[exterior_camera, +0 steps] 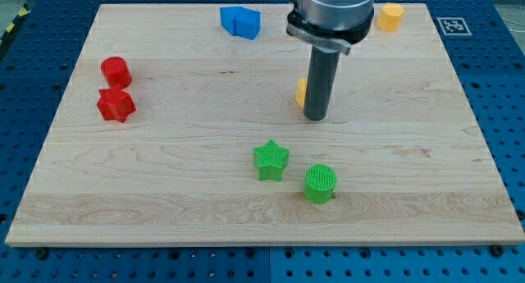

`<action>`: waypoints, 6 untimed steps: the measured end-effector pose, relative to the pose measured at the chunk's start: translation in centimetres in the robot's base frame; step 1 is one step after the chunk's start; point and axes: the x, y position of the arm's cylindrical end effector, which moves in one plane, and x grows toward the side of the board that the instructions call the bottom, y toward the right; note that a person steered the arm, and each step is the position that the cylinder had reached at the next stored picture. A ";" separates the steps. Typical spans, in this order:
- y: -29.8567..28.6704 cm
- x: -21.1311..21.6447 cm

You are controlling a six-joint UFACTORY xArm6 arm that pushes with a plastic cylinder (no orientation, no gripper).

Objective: Move the yellow heart into the yellow hexagon

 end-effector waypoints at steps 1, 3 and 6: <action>-3.5 -0.3; -0.8 -3.0; 6.6 -5.7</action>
